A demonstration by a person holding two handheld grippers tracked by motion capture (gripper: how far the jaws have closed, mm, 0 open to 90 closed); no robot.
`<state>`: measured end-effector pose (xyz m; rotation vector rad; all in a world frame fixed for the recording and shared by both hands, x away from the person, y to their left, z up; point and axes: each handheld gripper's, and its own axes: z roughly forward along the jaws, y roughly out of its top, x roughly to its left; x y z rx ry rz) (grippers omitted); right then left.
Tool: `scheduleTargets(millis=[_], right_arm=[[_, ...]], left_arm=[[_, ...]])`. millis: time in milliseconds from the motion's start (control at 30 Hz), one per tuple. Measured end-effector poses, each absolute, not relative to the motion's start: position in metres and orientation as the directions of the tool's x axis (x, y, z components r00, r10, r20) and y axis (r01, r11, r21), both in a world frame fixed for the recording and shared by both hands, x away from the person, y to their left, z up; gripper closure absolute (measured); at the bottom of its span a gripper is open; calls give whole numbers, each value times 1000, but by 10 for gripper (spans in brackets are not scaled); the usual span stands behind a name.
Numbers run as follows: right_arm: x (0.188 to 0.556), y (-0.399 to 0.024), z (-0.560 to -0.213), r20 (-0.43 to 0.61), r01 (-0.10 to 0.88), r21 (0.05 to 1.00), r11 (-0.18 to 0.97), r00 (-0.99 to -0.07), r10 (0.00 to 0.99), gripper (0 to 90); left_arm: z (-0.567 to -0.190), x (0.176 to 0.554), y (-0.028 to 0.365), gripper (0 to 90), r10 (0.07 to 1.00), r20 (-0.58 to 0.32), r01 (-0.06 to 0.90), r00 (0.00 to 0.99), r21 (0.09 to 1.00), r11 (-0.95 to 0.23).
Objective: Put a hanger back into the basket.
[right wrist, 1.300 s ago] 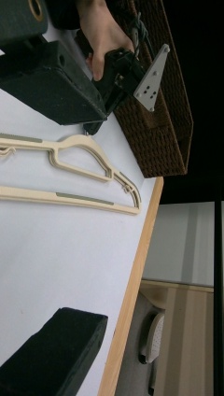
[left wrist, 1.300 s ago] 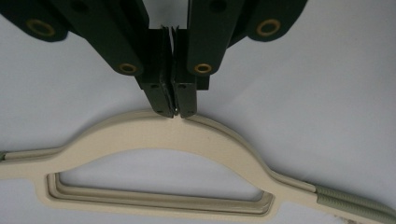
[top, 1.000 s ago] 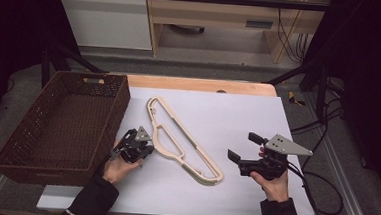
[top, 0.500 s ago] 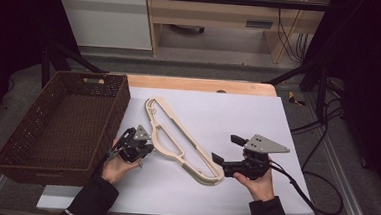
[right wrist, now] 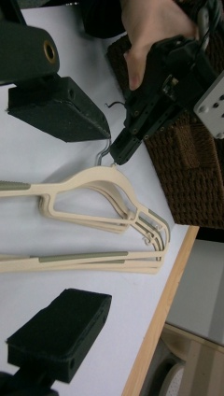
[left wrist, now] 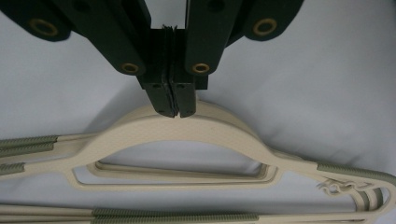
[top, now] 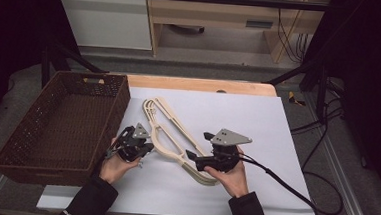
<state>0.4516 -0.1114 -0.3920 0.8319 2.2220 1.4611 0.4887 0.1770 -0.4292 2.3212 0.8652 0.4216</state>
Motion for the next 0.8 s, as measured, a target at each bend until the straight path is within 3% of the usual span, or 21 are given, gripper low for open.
scheduleTargets(millis=[800], right_arm=[[473, -49, -439, -13, 329, 819, 469, -808, 590, 363]], left_arm=[[-414, 480, 171, 885, 687, 80, 478, 722, 660, -579]])
